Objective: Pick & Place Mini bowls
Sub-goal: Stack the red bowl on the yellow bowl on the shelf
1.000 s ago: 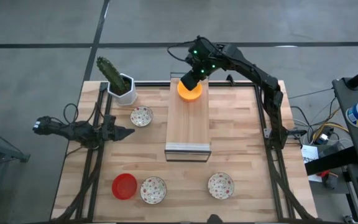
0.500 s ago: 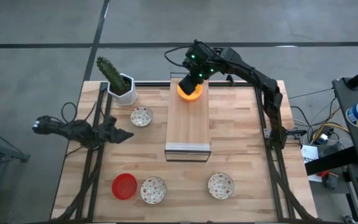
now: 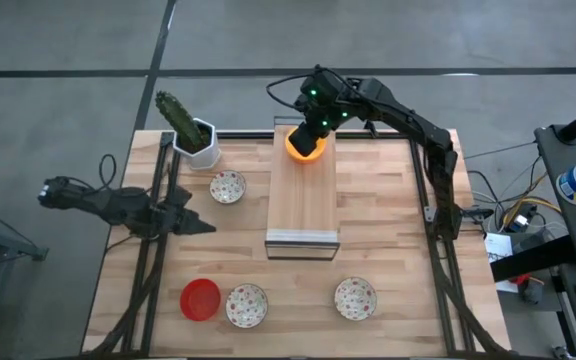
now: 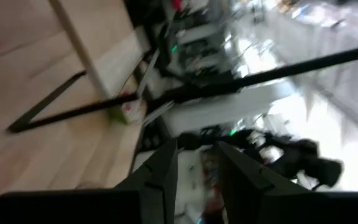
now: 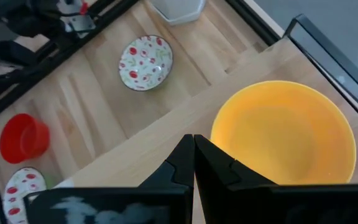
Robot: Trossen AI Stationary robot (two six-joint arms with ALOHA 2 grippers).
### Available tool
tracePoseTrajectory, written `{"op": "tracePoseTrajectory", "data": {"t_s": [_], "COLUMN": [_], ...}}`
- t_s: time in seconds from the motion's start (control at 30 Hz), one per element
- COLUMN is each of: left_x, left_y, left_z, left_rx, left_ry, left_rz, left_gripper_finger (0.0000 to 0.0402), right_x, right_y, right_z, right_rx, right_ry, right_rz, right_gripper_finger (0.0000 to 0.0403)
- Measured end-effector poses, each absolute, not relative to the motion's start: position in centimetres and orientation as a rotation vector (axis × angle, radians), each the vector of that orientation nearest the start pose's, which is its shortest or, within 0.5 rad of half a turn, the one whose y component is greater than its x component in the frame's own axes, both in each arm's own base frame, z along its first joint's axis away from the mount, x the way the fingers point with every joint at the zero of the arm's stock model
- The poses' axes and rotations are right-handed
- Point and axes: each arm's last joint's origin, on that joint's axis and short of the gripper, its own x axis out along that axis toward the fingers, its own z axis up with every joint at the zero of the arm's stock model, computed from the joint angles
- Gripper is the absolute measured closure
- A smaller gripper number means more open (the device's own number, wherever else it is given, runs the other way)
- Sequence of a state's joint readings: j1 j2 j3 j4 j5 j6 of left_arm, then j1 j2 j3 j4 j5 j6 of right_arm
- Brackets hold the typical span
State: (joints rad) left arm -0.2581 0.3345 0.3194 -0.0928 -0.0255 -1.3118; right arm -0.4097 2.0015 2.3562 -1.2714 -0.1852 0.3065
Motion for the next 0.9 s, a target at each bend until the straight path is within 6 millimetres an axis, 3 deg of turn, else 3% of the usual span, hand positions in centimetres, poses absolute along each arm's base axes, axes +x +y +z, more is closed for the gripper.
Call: {"op": "tracePoseTrajectory", "data": {"t_s": [0.47,0.9], "left_x": [13.0,14.8], "left_y": [-4.4,-7.2], "left_z": [25.5,23.8], "left_rx": [-1.084,-0.785], "left_ry": [0.692,1.01], "left_rz": [-0.108,-0.154], "left_gripper_finger": [0.0301,0.0301], "right_x": [34.1,33.9], "right_y": [-13.4,-10.8], "right_z": [44.4,45.8], "right_rx": [0.533,0.532], "right_ry": [0.747,0.701], "right_rz": [-0.318,-0.264], "right_gripper_finger": [0.0394,0.0394]}}
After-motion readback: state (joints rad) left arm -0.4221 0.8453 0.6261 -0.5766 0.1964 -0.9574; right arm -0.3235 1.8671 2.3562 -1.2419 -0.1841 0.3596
